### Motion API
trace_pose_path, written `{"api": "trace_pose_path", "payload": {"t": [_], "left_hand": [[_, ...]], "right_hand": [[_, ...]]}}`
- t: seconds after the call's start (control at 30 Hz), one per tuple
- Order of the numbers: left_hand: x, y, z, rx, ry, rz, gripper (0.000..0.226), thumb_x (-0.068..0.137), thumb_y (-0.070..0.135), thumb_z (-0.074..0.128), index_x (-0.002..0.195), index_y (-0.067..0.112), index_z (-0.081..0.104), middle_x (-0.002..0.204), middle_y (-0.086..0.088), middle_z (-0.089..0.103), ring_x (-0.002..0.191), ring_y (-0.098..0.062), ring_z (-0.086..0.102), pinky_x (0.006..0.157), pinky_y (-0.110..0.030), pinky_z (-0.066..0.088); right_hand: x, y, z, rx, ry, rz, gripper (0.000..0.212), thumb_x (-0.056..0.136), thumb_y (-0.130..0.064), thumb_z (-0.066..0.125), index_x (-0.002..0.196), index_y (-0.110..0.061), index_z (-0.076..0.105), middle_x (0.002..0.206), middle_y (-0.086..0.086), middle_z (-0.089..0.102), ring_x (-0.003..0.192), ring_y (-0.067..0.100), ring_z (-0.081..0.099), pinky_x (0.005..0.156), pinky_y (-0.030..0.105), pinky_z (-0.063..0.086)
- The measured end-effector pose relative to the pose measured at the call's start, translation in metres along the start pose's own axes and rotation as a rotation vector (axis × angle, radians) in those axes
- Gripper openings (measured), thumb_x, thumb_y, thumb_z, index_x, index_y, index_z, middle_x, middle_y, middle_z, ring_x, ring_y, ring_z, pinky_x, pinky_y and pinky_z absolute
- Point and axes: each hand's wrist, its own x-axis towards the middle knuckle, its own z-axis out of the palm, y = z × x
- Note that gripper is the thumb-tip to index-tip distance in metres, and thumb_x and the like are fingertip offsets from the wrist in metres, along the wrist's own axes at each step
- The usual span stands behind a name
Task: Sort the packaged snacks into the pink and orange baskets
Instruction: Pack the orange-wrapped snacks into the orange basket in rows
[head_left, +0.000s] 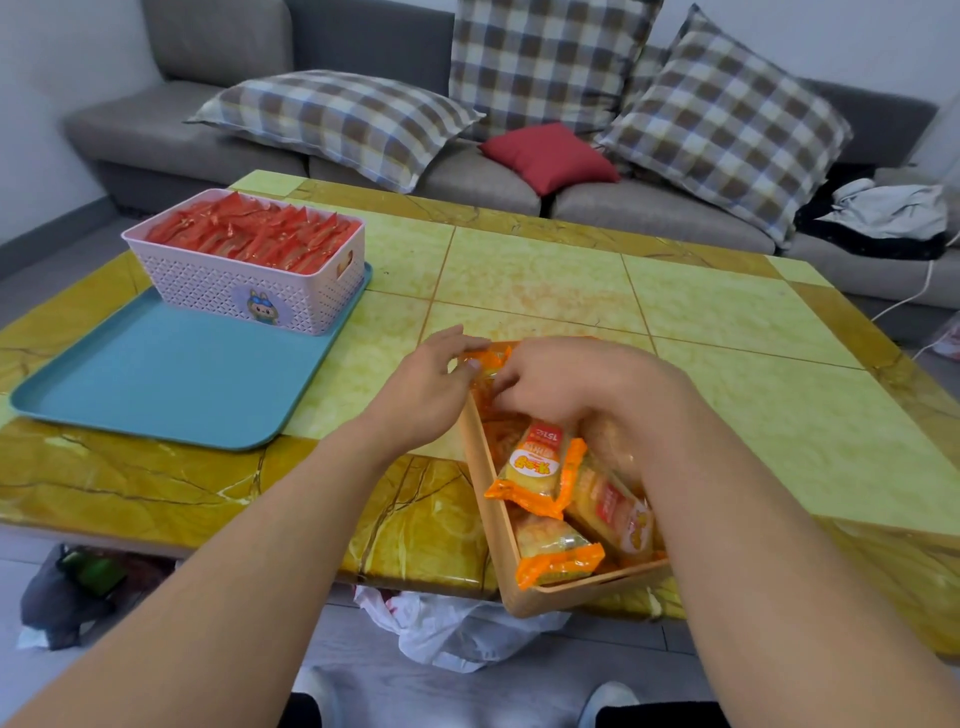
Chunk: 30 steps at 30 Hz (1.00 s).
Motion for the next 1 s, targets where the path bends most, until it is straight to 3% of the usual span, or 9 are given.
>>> {"api": "trace_pose_path", "payload": {"t": [0.13, 0.3, 0.4, 0.53, 0.67, 0.77, 0.83, 0.9, 1.0], "left_hand": [[-0.004, 0.007, -0.006, 0.006, 0.091, 0.003, 0.021, 0.099, 0.016, 0.058, 0.115, 0.024, 0.070, 0.155, 0.001, 0.044, 0.144, -0.014, 0.035, 0.103, -0.022, 0.025], [-0.012, 0.014, -0.005, 0.039, 0.027, 0.023, 0.004, 0.094, 0.022, 0.067, 0.094, 0.023, 0.071, 0.157, 0.002, 0.041, 0.145, -0.012, 0.035, 0.103, -0.022, 0.022], [-0.015, 0.015, -0.003, 0.031, 0.008, 0.034, 0.009, 0.097, 0.023, 0.063, 0.094, 0.019, 0.070, 0.156, 0.001, 0.043, 0.144, -0.010, 0.034, 0.100, -0.017, 0.020], [-0.015, 0.019, -0.006, -0.017, 0.044, 0.008, 0.015, 0.098, 0.029, 0.062, 0.094, 0.018, 0.071, 0.154, 0.004, 0.046, 0.142, -0.010, 0.038, 0.100, -0.020, 0.022], [-0.016, 0.018, -0.007, -0.015, 0.052, 0.022, 0.034, 0.100, 0.047, 0.053, 0.088, 0.022, 0.071, 0.147, 0.005, 0.053, 0.135, -0.009, 0.045, 0.099, -0.026, 0.029], [-0.021, 0.026, -0.009, -0.131, 0.038, -0.019, 0.051, 0.100, 0.058, 0.042, 0.095, 0.015, 0.069, 0.124, 0.013, 0.060, 0.112, -0.003, 0.050, 0.085, -0.016, 0.036], [-0.022, 0.029, -0.010, -0.229, 0.031, -0.018, 0.042, 0.097, 0.062, 0.045, 0.096, 0.026, 0.067, 0.118, 0.020, 0.062, 0.109, 0.001, 0.055, 0.084, -0.015, 0.037], [-0.021, 0.029, -0.009, -0.237, 0.069, 0.027, 0.035, 0.094, 0.059, 0.055, 0.099, 0.028, 0.071, 0.107, 0.015, 0.073, 0.099, 0.002, 0.064, 0.082, -0.018, 0.043], [-0.015, 0.024, -0.003, -0.164, 0.133, 0.062, 0.024, 0.091, 0.048, 0.068, 0.101, 0.026, 0.071, 0.099, 0.009, 0.074, 0.091, 0.002, 0.065, 0.078, -0.016, 0.047]], "right_hand": [[-0.023, 0.020, -0.016, 0.164, 0.142, 0.011, 0.018, 0.095, -0.032, 0.065, 0.108, -0.031, 0.077, 0.110, -0.009, 0.073, 0.097, 0.013, 0.064, 0.088, 0.032, 0.053], [-0.040, 0.029, -0.018, 0.100, -0.047, 0.021, 0.048, 0.083, -0.065, 0.067, 0.120, -0.035, 0.072, 0.120, -0.015, 0.068, 0.111, 0.012, 0.062, 0.101, 0.037, 0.049], [-0.039, 0.031, -0.015, 0.106, -0.137, -0.044, 0.071, 0.075, -0.070, 0.072, 0.137, -0.037, 0.060, 0.138, -0.016, 0.060, 0.126, 0.010, 0.055, 0.109, 0.036, 0.044], [-0.036, 0.035, -0.009, 0.181, -0.202, -0.158, 0.056, 0.072, -0.064, 0.079, 0.124, -0.044, 0.067, 0.131, -0.013, 0.063, 0.122, 0.008, 0.057, 0.107, 0.037, 0.046], [-0.028, 0.049, -0.004, 0.356, 0.050, -0.242, 0.033, 0.070, -0.051, 0.087, 0.091, -0.033, 0.069, 0.094, -0.016, 0.069, 0.087, 0.009, 0.065, 0.083, 0.040, 0.055], [-0.023, 0.056, -0.002, 0.586, 0.335, -0.234, 0.034, 0.073, -0.042, 0.087, 0.077, -0.023, 0.059, 0.067, -0.016, 0.060, 0.061, 0.003, 0.052, 0.061, 0.027, 0.045], [-0.021, 0.053, -0.001, 0.701, 0.474, -0.219, 0.037, 0.077, -0.034, 0.087, 0.073, -0.017, 0.054, 0.053, -0.016, 0.051, 0.050, 0.001, 0.042, 0.052, 0.019, 0.036], [-0.017, 0.049, 0.001, 0.712, 0.532, -0.206, 0.035, 0.076, -0.031, 0.088, 0.072, -0.015, 0.058, 0.056, -0.014, 0.056, 0.051, 0.002, 0.046, 0.052, 0.020, 0.038], [-0.015, 0.048, 0.002, 0.560, 0.460, -0.102, 0.024, 0.072, -0.025, 0.091, 0.079, -0.025, 0.068, 0.083, -0.010, 0.070, 0.077, 0.006, 0.065, 0.070, 0.030, 0.052]]}}
